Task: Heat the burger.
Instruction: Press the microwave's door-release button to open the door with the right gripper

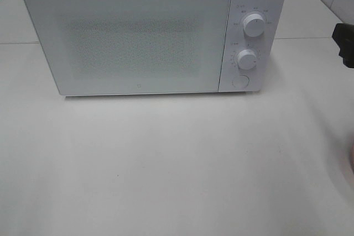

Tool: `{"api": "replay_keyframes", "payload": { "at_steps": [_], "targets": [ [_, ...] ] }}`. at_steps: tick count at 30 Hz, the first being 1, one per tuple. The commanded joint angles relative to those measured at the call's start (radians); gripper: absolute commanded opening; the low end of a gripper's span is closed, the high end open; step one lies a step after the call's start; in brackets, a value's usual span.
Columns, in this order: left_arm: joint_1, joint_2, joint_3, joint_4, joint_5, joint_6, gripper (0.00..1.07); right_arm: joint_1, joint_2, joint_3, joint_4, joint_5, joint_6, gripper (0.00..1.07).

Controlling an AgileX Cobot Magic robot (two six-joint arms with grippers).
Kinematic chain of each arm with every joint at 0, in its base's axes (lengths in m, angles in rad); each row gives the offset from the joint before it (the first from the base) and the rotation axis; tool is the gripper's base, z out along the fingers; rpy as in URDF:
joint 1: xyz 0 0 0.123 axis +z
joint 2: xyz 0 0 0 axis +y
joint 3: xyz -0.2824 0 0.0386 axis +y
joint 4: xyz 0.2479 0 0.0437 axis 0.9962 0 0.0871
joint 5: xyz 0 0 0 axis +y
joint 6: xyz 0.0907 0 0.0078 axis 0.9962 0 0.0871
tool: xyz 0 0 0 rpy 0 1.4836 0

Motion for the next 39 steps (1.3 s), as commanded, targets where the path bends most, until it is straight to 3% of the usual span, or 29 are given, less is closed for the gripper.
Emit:
{"api": "replay_keyframes", "payload": {
  "at_steps": [1, 3, 10, 20, 28, 33, 39],
  "targets": [
    [-0.004, -0.014, 0.001, -0.005, 0.002, 0.0, 1.0, -0.003, 0.003, 0.031, 0.019, -0.055, 0.007, 0.75],
    [-0.004, -0.014, 0.001, -0.005, 0.002, 0.0, 1.0, 0.005, 0.003, 0.032, 0.027, -0.059, 0.006, 0.75],
    [-0.004, -0.014, 0.001, -0.005, 0.002, 0.0, 1.0, 0.168, 0.003, 0.032, 0.203, -0.052, -0.2, 0.75],
    [-0.004, -0.014, 0.001, -0.005, 0.002, 0.0, 1.0, 0.294, 0.003, 0.032, 0.376, -0.06, -0.332, 0.75],
    [-0.004, -0.014, 0.001, -0.005, 0.002, 0.0, 1.0, 0.409, 0.051, 0.032, 0.612, -0.141, -0.492, 0.75],
    [-0.004, -0.014, 0.001, -0.005, 0.002, 0.0, 1.0, 0.534, 0.16, 0.032, 0.785, -0.23, -0.502, 0.75],
    [-0.004, -0.014, 0.001, -0.005, 0.002, 0.0, 1.0, 0.632, 0.255, 0.031, 0.793, -0.332, -0.471, 0.74]
  ]
}}
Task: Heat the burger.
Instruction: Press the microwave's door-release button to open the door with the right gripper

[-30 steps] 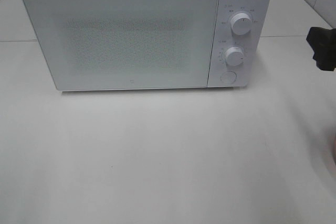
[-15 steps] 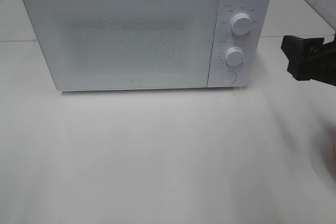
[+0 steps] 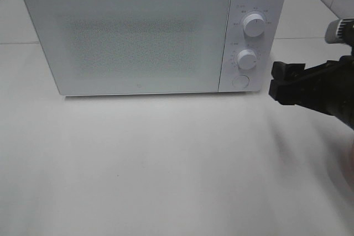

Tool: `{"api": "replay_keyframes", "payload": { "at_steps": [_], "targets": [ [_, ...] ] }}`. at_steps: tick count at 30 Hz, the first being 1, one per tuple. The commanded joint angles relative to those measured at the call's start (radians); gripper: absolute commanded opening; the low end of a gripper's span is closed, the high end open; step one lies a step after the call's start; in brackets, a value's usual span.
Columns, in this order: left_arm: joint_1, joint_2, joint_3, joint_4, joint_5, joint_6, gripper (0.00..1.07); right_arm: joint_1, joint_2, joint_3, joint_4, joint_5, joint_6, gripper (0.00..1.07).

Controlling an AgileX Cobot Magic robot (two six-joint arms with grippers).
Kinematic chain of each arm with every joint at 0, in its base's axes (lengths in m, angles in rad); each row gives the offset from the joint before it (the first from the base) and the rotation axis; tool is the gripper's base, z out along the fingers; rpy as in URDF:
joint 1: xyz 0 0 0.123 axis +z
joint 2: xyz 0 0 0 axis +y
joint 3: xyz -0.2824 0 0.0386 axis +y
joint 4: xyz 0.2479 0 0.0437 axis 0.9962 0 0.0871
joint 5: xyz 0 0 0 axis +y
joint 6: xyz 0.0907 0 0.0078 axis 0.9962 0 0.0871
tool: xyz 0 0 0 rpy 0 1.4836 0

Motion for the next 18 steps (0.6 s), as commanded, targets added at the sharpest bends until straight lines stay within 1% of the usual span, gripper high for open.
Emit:
{"api": "replay_keyframes", "payload": {
  "at_steps": [1, 2, 6, 8, 9, 11, 12, 14, 15, 16, 17, 18],
  "targets": [
    [-0.004, -0.014, 0.001, -0.005, 0.002, 0.0, 1.0, 0.057, 0.062, 0.001, 0.005, -0.088, 0.015, 0.74],
    [-0.004, -0.014, 0.001, -0.005, 0.002, 0.0, 1.0, 0.074, 0.099, 0.001, 0.005, -0.12, 0.039, 0.74],
    [-0.004, -0.014, 0.001, -0.005, 0.002, 0.0, 1.0, 0.084, 0.154, 0.001, 0.001, -0.152, 0.098, 0.74],
    [-0.004, -0.014, 0.001, -0.005, 0.002, 0.0, 1.0, 0.084, 0.207, 0.001, 0.001, -0.186, 0.205, 0.73],
    [-0.004, -0.014, 0.001, -0.005, 0.002, 0.0, 1.0, 0.084, 0.207, 0.001, 0.001, -0.186, 0.205, 0.73],
    [-0.004, -0.014, 0.001, -0.005, 0.002, 0.0, 1.0, 0.084, 0.246, 0.001, -0.005, -0.214, 0.379, 0.67],
    [-0.004, -0.014, 0.001, -0.005, 0.002, 0.0, 1.0, 0.084, 0.246, 0.001, -0.005, -0.214, 0.379, 0.67],
    [-0.004, -0.014, 0.001, -0.005, 0.002, 0.0, 1.0, 0.084, 0.277, 0.001, -0.051, -0.222, 0.723, 0.51],
    [-0.004, -0.014, 0.001, -0.005, 0.002, 0.0, 1.0, 0.084, 0.277, 0.001, -0.051, -0.222, 0.723, 0.51],
    [-0.004, -0.014, 0.001, -0.005, 0.002, 0.0, 1.0, 0.084, 0.285, 0.001, -0.066, -0.222, 0.85, 0.45],
    [-0.004, -0.014, 0.001, -0.005, 0.002, 0.0, 1.0, 0.084, 0.295, 0.001, -0.093, -0.222, 1.046, 0.32],
    [-0.004, -0.014, 0.001, -0.005, 0.002, 0.0, 1.0, 0.084, 0.295, 0.001, -0.093, -0.222, 1.046, 0.32]
  ]
}}
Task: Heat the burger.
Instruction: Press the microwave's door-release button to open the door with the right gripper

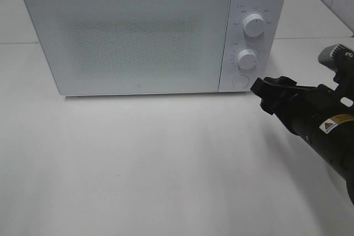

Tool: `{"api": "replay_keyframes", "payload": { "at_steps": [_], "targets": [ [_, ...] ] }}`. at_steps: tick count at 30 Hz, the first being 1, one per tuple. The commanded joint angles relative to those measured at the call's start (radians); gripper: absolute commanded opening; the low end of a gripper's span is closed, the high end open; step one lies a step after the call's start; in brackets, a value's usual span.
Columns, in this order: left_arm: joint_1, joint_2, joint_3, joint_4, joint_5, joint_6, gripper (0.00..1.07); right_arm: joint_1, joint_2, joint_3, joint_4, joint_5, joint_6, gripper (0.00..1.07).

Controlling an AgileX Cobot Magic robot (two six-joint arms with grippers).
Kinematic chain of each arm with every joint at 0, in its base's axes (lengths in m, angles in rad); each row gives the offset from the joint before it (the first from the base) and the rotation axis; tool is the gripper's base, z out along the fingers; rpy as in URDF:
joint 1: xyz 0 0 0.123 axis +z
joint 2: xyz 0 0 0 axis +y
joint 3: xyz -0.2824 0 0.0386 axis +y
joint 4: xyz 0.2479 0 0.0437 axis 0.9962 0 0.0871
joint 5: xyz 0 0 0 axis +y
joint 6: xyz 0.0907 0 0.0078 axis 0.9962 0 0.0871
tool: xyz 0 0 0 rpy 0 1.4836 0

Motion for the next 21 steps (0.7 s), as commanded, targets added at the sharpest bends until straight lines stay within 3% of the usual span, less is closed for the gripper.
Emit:
{"api": "replay_keyframes", "payload": {
  "at_steps": [1, 2, 4, 5, 6, 10, 21],
  "targets": [
    [-0.004, -0.014, 0.001, -0.005, 0.002, 0.0, 1.0, 0.005, 0.015, 0.0, -0.066, -0.016, 0.366, 0.25],
    [-0.004, -0.014, 0.001, -0.005, 0.002, 0.0, 1.0, 0.005, 0.015, 0.0, -0.066, -0.016, 0.366, 0.25],
    [-0.004, -0.014, 0.001, -0.005, 0.002, 0.0, 1.0, 0.005, 0.026, 0.0, -0.109, -0.016, 0.634, 0.06],
    [-0.004, -0.014, 0.001, -0.005, 0.002, 0.0, 1.0, 0.005, 0.026, 0.0, -0.109, -0.016, 0.634, 0.06],
    [-0.004, -0.014, 0.001, -0.005, 0.002, 0.0, 1.0, 0.005, 0.027, 0.0, -0.131, -0.015, 0.799, 0.0],
    [-0.004, -0.014, 0.001, -0.005, 0.002, 0.0, 1.0, 0.005, 0.027, 0.0, -0.147, -0.015, 0.999, 0.0],
    [-0.004, -0.014, 0.001, -0.005, 0.002, 0.0, 1.0, -0.001, 0.027, 0.0, -0.138, -0.013, 1.013, 0.0]
  ]
}}
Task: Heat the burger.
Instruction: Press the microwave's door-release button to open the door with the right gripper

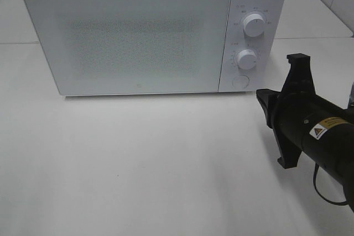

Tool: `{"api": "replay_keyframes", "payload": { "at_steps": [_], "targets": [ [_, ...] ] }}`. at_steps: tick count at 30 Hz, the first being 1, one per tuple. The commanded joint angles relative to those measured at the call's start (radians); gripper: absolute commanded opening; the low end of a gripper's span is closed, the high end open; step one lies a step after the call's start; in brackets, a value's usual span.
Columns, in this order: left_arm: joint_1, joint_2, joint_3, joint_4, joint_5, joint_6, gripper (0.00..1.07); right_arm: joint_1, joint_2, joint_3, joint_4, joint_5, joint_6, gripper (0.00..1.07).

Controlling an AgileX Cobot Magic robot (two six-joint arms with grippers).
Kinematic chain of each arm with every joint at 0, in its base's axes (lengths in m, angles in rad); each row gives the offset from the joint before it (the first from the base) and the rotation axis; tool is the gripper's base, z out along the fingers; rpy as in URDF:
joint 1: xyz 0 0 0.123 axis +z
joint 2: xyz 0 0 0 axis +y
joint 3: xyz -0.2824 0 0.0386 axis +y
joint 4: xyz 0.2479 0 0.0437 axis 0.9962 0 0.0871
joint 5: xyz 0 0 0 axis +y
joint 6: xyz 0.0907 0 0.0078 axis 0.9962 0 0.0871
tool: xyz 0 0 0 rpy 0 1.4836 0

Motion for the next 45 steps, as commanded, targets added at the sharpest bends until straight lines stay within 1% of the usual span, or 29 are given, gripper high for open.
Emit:
{"api": "replay_keyframes", "payload": {
  "at_steps": [1, 4, 5, 6, 7, 8, 9, 10, 12, 13, 20, 26, 28, 29, 35, 41, 45],
  "targets": [
    [-0.004, -0.014, 0.001, -0.005, 0.002, 0.0, 1.0, -0.003, 0.003, 0.0, -0.009, -0.008, 0.001, 0.0],
    [-0.004, -0.014, 0.001, -0.005, 0.002, 0.0, 1.0, -0.038, 0.031, -0.007, -0.027, -0.006, 0.003, 0.0],
    [-0.004, -0.014, 0.001, -0.005, 0.002, 0.0, 1.0, -0.072, 0.049, -0.021, -0.057, -0.01, 0.01, 0.0],
    [-0.004, -0.014, 0.001, -0.005, 0.002, 0.0, 1.0, -0.072, 0.049, -0.021, -0.057, -0.01, 0.01, 0.0],
    [-0.004, -0.014, 0.001, -0.005, 0.002, 0.0, 1.0, -0.089, 0.06, -0.029, -0.083, -0.01, 0.01, 0.0],
    [-0.004, -0.014, 0.001, -0.005, 0.002, 0.0, 1.0, -0.124, 0.073, -0.053, -0.144, -0.008, 0.015, 0.0],
    [-0.004, -0.014, 0.001, -0.005, 0.002, 0.0, 1.0, -0.124, 0.073, -0.053, -0.144, -0.008, 0.015, 0.0],
    [-0.004, -0.014, 0.001, -0.005, 0.002, 0.0, 1.0, -0.149, 0.088, -0.078, -0.196, -0.004, 0.038, 0.0],
    [-0.004, -0.014, 0.001, -0.005, 0.002, 0.0, 1.0, -0.161, 0.093, -0.09, -0.215, -0.001, 0.048, 0.0],
    [-0.004, -0.014, 0.001, -0.005, 0.002, 0.0, 1.0, -0.175, 0.107, -0.115, -0.232, 0.022, 0.068, 0.0],
    [-0.004, -0.014, 0.001, -0.005, 0.002, 0.0, 1.0, -0.187, 0.18, -0.167, -0.225, 0.042, 0.111, 0.0],
    [-0.004, -0.014, 0.001, -0.005, 0.002, 0.0, 1.0, -0.188, 0.266, -0.242, -0.218, 0.048, 0.114, 0.0],
    [-0.004, -0.014, 0.001, -0.005, 0.002, 0.0, 1.0, -0.197, 0.277, -0.253, -0.22, 0.051, 0.114, 0.0],
    [-0.004, -0.014, 0.001, -0.005, 0.002, 0.0, 1.0, -0.209, 0.293, -0.275, -0.231, 0.06, 0.114, 0.0],
    [-0.004, -0.014, 0.001, -0.005, 0.002, 0.0, 1.0, -0.256, 0.299, -0.322, -0.255, 0.135, 0.112, 0.0],
    [-0.004, -0.014, 0.001, -0.005, 0.002, 0.0, 1.0, -0.269, 0.3, -0.347, -0.26, 0.182, 0.108, 0.0],
    [-0.004, -0.014, 0.001, -0.005, 0.002, 0.0, 1.0, -0.281, 0.341, -0.373, -0.273, 0.179, 0.114, 0.0]
  ]
}}
